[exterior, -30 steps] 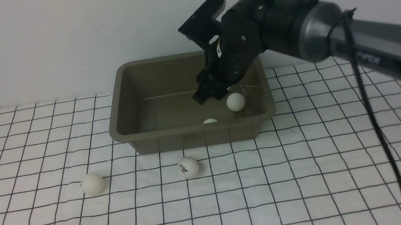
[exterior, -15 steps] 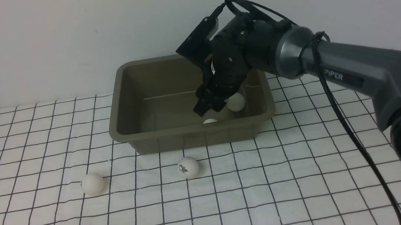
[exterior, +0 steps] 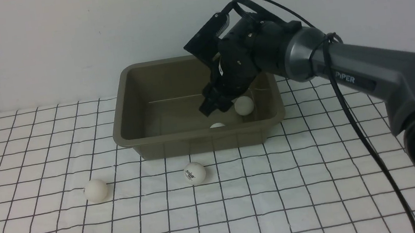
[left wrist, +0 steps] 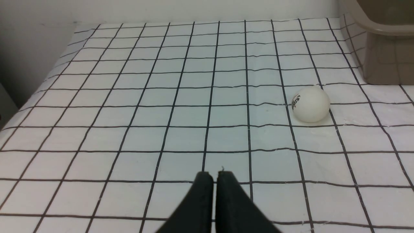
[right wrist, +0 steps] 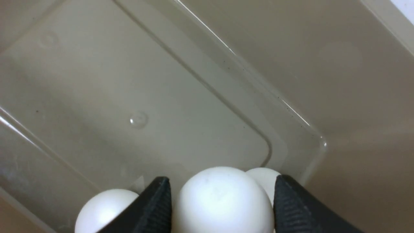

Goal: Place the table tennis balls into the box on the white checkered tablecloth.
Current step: 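Release the ping pong ball into the bin and lift the gripper away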

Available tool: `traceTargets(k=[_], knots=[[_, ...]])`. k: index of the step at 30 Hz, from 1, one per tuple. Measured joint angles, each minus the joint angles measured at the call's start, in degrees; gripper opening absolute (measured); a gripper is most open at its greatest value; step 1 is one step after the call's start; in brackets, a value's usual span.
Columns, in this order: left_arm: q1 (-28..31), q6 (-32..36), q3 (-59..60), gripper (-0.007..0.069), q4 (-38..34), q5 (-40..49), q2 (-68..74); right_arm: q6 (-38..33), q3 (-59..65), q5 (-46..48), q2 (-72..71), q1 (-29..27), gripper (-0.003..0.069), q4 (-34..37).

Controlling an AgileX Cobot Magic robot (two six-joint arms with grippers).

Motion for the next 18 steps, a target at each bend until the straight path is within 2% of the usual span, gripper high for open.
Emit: traceTargets(k=[9, 18], knots=[[0.0, 0.0, 0.0, -0.0001, 0.0, 0.0, 0.0, -0.1, 0.0, -1.3, 0.1, 0.0, 0.0393, 0.0], [0.0, 0.0, 0.0, -0.0001, -0.6, -0.1, 0.0, -0.8, 0.0, -3.7, 0.1, 0.0, 0.0452, 0.0]])
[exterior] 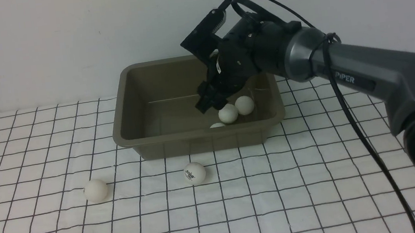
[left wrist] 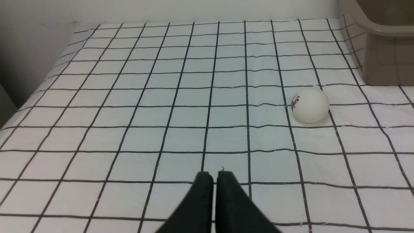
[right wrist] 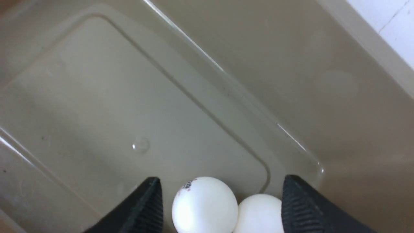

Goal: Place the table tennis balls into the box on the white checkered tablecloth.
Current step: 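Release the ping pong ball into the bin and lift the gripper away, then reach for and grasp a ping pong ball on the table beside the basket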

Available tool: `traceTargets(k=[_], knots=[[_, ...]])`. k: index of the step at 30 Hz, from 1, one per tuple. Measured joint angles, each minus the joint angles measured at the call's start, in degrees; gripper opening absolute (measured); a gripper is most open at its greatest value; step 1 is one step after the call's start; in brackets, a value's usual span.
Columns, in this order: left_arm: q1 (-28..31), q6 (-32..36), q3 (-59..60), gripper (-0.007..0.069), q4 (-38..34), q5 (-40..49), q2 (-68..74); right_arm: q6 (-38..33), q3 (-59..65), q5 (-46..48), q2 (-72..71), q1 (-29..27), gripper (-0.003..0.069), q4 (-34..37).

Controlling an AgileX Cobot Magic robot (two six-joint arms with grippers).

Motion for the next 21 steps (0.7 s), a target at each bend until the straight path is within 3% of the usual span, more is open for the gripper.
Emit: traceTargets(k=[5, 10, 12, 13, 17, 19, 21], knots=[[0.0, -1.6, 0.1, -0.0001, -6.6, -2.6, 0.0, -0.1, -1.2, 1.7, 0.0, 0.0, 0.0458, -0.7], [0.0, -10.5, 0.1, -0.0001, -30.7, -14.2, 0.0, -0.1, -5.1, 9.5, -1.8, 0.0, 0.0429, -5.6], [0.0, -14.1, 0.1, -0.0001, -43.2, -19.8, 0.0, -0.1, -7.5, 14.0, -4.6, 0.0, 0.0352, -9.6], [0.0, -14.5, 0.1, -0.0001, -45.2, -20.5, 0.0, -0.1, -7.6, 14.7, -5.3, 0.0, 0.0342, -9.9], [0.0, -11.7, 0.1, -0.0001, -61.9, -26.3, 0.0, 0.4, -9.0, 20.7, -13.4, -0.8, 0.008, -12.2], [0.0, -8.4, 0.1, -0.0001, -65.4, -27.1, 0.0, 0.6, -9.1, 23.1, -17.6, -2.3, 0.001, -10.0], [0.0, -5.3, 0.1, -0.0001, -66.8, -27.1, 0.0, 0.5, -9.1, 24.7, -19.9, -3.6, -0.0003, -7.4]])
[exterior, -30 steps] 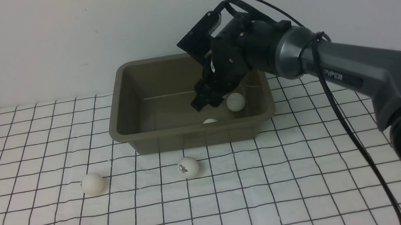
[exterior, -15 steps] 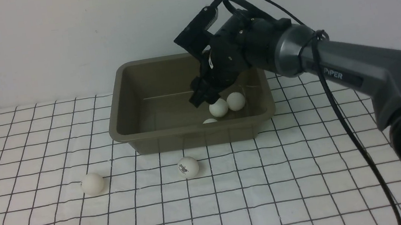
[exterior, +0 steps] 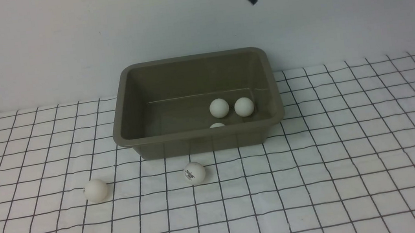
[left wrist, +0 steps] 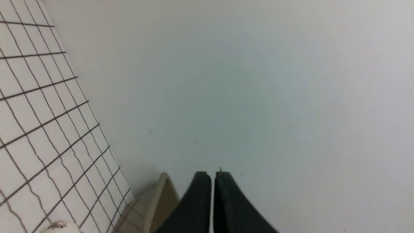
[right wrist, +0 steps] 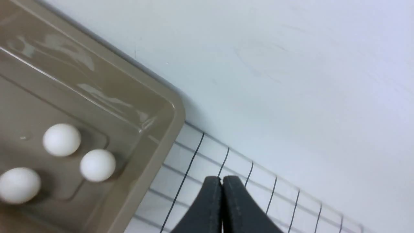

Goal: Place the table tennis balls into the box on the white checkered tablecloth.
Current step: 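Reach for and grasp a ping pong ball on the table beside the basket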

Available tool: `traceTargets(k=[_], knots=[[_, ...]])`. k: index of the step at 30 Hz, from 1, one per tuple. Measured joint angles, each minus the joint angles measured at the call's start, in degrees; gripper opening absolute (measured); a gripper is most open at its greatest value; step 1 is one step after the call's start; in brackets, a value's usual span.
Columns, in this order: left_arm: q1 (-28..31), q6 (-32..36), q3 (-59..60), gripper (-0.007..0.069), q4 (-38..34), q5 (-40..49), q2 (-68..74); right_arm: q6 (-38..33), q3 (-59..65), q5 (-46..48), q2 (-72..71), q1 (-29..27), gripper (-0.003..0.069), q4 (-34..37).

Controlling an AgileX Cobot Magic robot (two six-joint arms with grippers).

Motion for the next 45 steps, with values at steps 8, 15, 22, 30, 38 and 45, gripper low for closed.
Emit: traceTargets(k=[8, 15, 22, 30, 38, 45], knots=[[0.0, 4.2, 0.0, -0.0001, -4.9, 0.9, 0.0, -6.4, 0.1, 2.8, -9.6, -2.4, -0.0013, 11.2], [0.0, 6.8, -0.1, -0.0001, -7.6, 4.1, 0.0, -7.3, 14.9, 2.8, -23.8, -2.5, -0.0015, 12.1], [0.0, 21.9, -6.7, -0.0001, -1.3, 11.4, 0.6, -4.7, 40.1, -3.1, -40.9, -2.6, -0.0015, 12.2], [0.0, 47.4, -21.1, -0.0001, 1.7, 24.0, 18.2, 1.2, 72.6, -15.9, -62.6, -2.6, -0.0015, 12.4], [0.0, 49.4, -38.3, 0.0017, 15.5, 37.5, 48.4, 3.4, 82.5, -13.4, -73.3, -2.6, -0.0015, 15.8], [0.0, 35.7, -54.2, 0.0053, 36.3, 49.5, 70.7, 3.6, 82.5, -13.0, -77.5, -2.6, -0.0015, 20.6]])
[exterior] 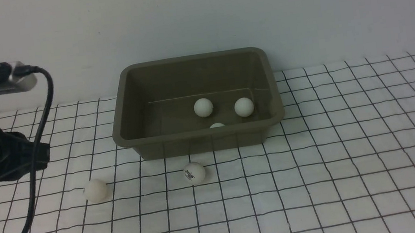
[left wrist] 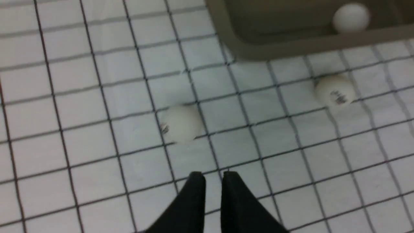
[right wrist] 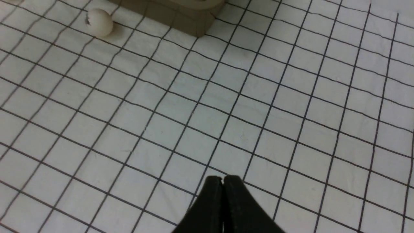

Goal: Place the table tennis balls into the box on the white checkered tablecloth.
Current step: 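Reach for and grasp a ping pong ball on the table beside the basket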

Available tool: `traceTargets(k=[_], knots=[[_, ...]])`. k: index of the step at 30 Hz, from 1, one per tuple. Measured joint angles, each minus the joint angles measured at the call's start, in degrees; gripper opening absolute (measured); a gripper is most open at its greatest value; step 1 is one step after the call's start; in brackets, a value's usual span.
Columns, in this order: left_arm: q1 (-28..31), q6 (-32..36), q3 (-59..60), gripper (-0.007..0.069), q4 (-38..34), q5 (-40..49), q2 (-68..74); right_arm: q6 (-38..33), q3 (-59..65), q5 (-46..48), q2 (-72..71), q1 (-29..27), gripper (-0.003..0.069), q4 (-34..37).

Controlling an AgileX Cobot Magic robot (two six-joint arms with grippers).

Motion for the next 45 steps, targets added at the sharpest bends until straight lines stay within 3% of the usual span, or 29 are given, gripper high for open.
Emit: traceTargets(k=[4, 12, 22, 27, 45], knots=[[0.0, -5.3, -7.8, 0.0103, 7.6, 6.5, 12.8, 0.0, 0.0, 0.9, -0.5, 0.0, -0.0015, 1.2], [-2.9, -5.9, -11.3, 0.0184, 8.8, 6.1, 21.6, 0.1, 0.0, 3.0, -0.6, 0.0, -0.0015, 1.7], [-9.0, -4.4, -12.5, 0.0465, 9.7, -1.3, 26.5, 0.1, 0.0, 3.5, -0.6, 0.0, -0.0015, 1.7], [-9.2, -5.1, -13.5, 0.0503, 11.1, -1.8, 29.7, 0.1, 0.0, 3.6, -0.6, 0.0, -0.0015, 1.7], [-9.2, -7.0, -13.8, 0.0503, 15.7, -5.8, 37.7, 0.1, 0.0, 3.6, -0.6, 0.0, -0.0015, 1.7]])
